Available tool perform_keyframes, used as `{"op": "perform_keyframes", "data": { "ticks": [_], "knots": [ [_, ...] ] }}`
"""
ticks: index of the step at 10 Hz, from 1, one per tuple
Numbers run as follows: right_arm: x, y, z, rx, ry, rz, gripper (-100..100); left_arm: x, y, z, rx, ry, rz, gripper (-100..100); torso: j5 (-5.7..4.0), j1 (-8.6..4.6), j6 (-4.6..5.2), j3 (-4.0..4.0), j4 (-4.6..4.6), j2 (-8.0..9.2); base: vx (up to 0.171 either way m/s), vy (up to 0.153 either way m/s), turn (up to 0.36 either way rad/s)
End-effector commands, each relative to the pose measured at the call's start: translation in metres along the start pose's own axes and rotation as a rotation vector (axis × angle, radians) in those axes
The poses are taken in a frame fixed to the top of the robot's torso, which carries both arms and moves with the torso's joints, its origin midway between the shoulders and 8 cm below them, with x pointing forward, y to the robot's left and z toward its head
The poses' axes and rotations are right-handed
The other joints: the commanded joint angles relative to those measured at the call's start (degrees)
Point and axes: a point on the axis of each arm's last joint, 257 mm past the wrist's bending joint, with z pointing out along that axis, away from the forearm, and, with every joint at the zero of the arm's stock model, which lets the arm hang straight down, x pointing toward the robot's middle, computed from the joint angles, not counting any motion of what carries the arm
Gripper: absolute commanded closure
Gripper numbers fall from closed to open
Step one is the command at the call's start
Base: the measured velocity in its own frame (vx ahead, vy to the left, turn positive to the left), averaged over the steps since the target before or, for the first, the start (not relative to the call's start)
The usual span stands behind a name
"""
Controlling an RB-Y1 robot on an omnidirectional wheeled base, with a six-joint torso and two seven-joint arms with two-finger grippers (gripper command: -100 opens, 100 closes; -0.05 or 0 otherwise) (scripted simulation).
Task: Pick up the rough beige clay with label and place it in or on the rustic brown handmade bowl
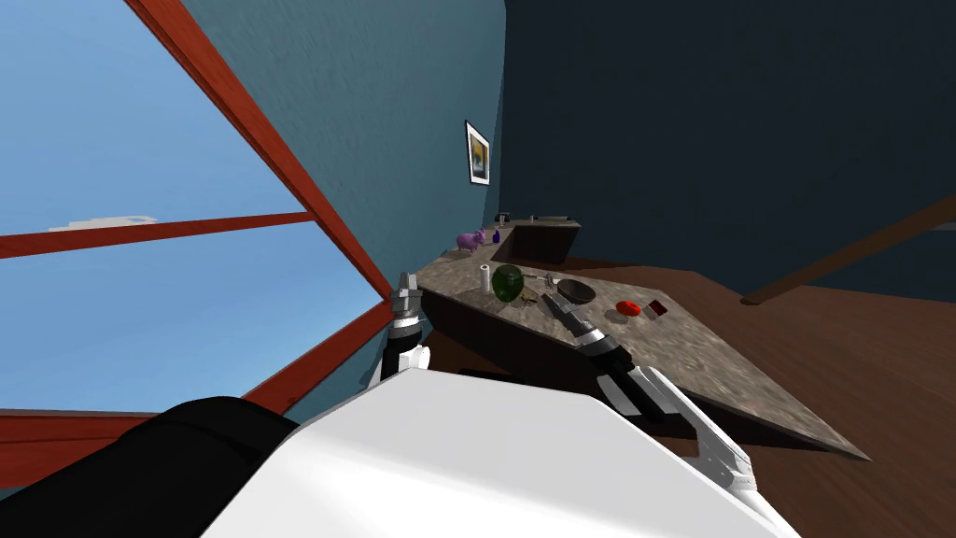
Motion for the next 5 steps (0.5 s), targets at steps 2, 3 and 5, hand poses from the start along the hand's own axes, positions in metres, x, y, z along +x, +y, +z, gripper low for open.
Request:
{"op": "perform_keyframes", "data": {
  "ticks": [2, 3, 5],
  "knots": [
    [0.023, -0.019, -0.008, 0.001, 0.113, -0.163, -100, 0.000, 0.000, 0.000, 0.000, 0.000, 0.000, 0, 0.00, 0.03, -0.01, 0.00, 0.00, -0.01, 0.019, 0.083, 0.087],
    [0.023, -0.020, -0.009, -0.004, 0.128, -0.182, -100, 0.000, 0.000, 0.000, 0.000, 0.000, 0.000, 0, 0.02, 0.12, -0.02, -0.04, -0.01, -0.07, 0.011, 0.080, 0.033],
    [0.034, -0.031, -0.015, -0.010, 0.189, -0.265, -100, 0.000, 0.000, 0.000, 0.000, 0.000, 0.000, 0, 0.01, 0.08, -0.01, 0.02, 0.00, 0.03, 0.002, 0.065, 0.050]
  ]
}}
